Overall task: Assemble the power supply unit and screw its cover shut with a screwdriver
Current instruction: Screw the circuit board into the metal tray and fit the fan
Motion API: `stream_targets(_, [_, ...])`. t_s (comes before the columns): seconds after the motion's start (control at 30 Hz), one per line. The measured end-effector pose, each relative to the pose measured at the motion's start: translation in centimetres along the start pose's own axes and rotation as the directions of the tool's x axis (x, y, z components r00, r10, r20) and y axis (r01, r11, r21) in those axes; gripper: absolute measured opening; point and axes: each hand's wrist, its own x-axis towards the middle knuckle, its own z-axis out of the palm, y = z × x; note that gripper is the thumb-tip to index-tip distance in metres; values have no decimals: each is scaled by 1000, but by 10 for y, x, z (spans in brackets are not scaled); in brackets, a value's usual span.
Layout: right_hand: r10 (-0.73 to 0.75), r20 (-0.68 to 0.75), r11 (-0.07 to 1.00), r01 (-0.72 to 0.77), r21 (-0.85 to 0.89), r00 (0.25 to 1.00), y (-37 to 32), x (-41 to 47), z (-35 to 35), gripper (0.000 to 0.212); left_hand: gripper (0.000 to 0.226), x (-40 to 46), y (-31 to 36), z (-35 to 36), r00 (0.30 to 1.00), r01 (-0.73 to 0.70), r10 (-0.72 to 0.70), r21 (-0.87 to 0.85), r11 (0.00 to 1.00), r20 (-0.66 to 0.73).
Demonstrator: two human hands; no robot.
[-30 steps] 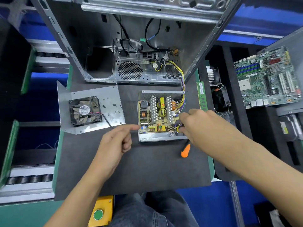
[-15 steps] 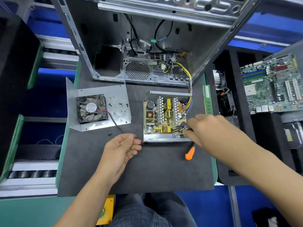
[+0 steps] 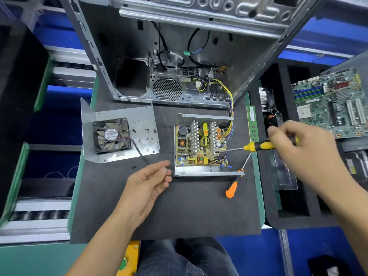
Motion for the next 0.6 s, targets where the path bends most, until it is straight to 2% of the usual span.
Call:
stream_targets(0.1, [153, 75, 929, -169, 329, 985, 10, -7, 9, 37, 21, -2, 3, 4, 1000, 22, -23, -42, 999, -14])
stream_targets(0.2, [172, 165, 855, -230, 464, 971, 7, -18, 31, 37, 12, -5, 6, 10, 999, 34, -33, -68, 997, 25])
stream_targets(0.3, [164, 198, 820, -245, 518, 966, 0, -24, 48, 42, 14, -6, 9, 15, 998, 34, -28, -102, 994, 56])
stream_targets(0.6, [105, 172, 838, -180, 515, 979, -13, -27, 71, 41, 17, -7, 13, 24, 998, 11, -8, -52, 999, 60])
